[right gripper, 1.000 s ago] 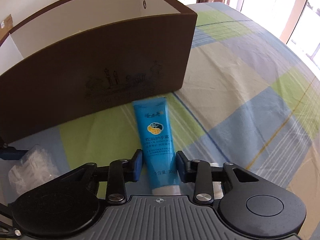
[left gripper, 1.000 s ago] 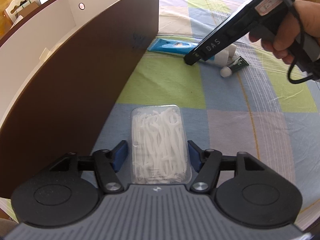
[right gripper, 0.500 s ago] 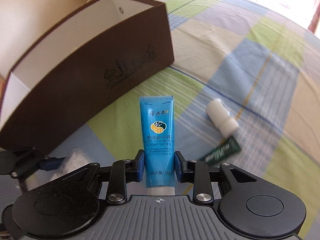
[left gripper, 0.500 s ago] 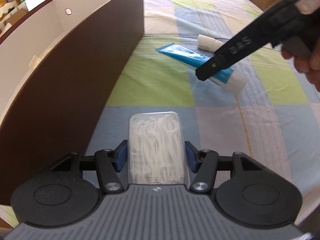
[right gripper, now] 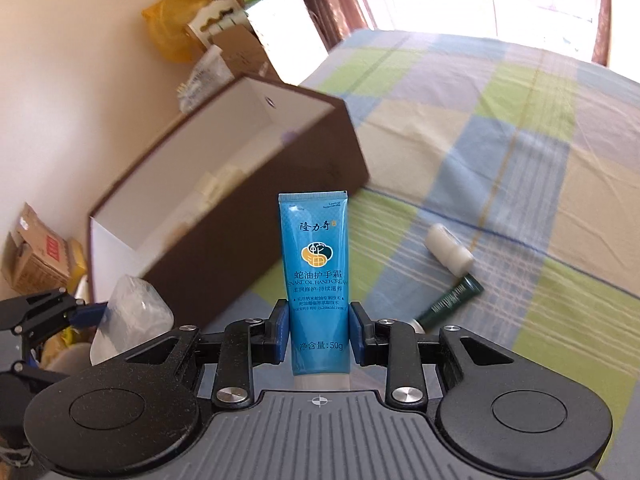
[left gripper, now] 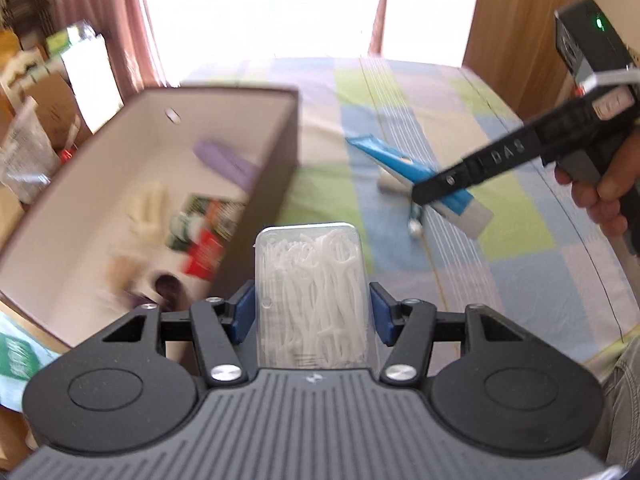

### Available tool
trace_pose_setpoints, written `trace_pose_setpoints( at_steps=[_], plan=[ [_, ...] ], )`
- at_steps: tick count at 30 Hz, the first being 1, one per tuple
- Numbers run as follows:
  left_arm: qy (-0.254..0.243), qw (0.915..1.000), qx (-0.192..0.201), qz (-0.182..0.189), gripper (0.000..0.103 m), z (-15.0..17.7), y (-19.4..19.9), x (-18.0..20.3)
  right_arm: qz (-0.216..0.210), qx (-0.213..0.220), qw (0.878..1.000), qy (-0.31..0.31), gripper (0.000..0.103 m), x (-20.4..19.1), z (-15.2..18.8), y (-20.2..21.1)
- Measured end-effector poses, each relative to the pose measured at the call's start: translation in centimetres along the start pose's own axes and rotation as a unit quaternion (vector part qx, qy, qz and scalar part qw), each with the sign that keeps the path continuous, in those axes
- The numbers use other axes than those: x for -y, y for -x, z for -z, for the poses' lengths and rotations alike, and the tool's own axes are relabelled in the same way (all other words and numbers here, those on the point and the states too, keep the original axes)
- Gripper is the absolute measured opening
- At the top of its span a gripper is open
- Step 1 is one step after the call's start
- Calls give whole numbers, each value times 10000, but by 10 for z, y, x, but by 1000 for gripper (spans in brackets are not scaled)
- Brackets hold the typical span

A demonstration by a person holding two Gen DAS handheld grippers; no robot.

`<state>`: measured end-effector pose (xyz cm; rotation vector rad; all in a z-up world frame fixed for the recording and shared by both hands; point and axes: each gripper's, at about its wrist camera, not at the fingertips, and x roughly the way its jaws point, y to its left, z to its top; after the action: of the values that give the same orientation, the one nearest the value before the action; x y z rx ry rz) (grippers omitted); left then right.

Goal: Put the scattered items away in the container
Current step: 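Lift the floss case and blue tube and carry them over the box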

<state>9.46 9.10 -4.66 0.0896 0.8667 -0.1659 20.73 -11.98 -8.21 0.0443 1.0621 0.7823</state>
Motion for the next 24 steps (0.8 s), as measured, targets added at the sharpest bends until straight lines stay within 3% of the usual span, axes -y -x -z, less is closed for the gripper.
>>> trace_pose_setpoints(
  at_steps=[5, 12, 17, 24],
  plan=[
    [-44, 9993, 271, -252, 53, -25, 20, -42, -330, 221, 9992, 103, 33, -34, -30, 10],
    [-134, 9973, 356, -634, 53, -56, 6, -102, -533, 294, 9973, 406, 33, -72, -82, -18],
    [-266, 9964, 254, -759, 54, -67, -19, -132, -431, 75, 9962, 758, 33, -97, -110, -57],
    [-371, 9964, 94, -756, 54, -74, -61, -158, 164, -358, 9916, 1231, 33, -102, -127, -130]
  ],
)
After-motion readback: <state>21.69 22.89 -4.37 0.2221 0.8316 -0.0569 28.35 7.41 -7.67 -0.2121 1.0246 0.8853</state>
